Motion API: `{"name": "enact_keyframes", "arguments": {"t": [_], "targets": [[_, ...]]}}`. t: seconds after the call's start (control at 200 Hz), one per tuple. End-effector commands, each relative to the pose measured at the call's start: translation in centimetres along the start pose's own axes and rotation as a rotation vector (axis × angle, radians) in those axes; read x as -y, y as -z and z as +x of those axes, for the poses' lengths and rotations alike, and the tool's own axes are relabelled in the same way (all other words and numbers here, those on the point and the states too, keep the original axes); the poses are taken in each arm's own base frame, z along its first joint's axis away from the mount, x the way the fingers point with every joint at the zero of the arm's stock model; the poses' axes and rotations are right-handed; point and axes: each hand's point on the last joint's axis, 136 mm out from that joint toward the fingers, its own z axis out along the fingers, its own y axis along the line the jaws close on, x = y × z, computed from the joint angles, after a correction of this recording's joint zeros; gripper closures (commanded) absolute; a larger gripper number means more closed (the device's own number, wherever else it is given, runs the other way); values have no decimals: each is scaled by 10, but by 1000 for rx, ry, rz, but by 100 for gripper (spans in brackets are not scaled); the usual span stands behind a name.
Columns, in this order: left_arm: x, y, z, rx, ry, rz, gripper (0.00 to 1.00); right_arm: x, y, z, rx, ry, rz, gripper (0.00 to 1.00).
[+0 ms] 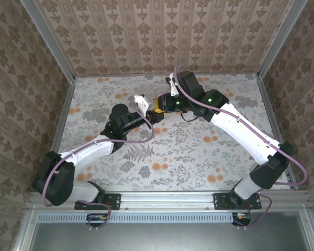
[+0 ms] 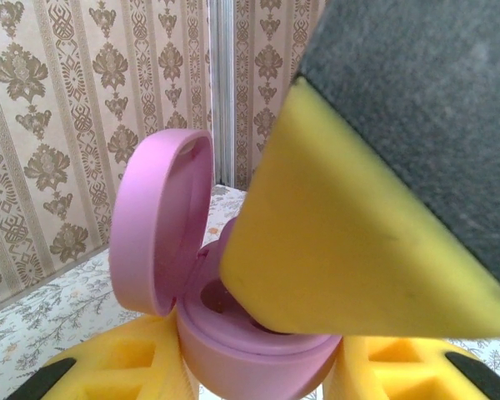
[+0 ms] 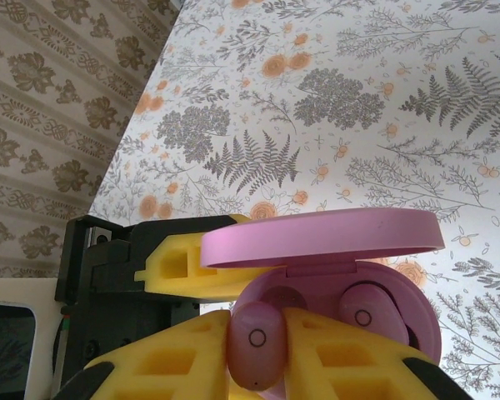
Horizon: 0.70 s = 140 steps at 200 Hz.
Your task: Insert wireless bluetooth earbuds into charging case
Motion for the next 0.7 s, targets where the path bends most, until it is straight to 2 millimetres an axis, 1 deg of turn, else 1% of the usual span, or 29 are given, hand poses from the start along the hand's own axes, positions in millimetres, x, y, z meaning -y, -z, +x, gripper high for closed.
{"name": "enact_keyframes", "arguments": {"t": [0.0,0.37,0.695], "targets": [[5,3,-19,62,-31,1,64,1,1,2,-15,20,22,76],[4,4,-20,62,-35,-5,64,0,2,1,-10,22,19,73],[4,5,-22,66,-39,-9,64,4,0,3,-18,26,37,74]]}}
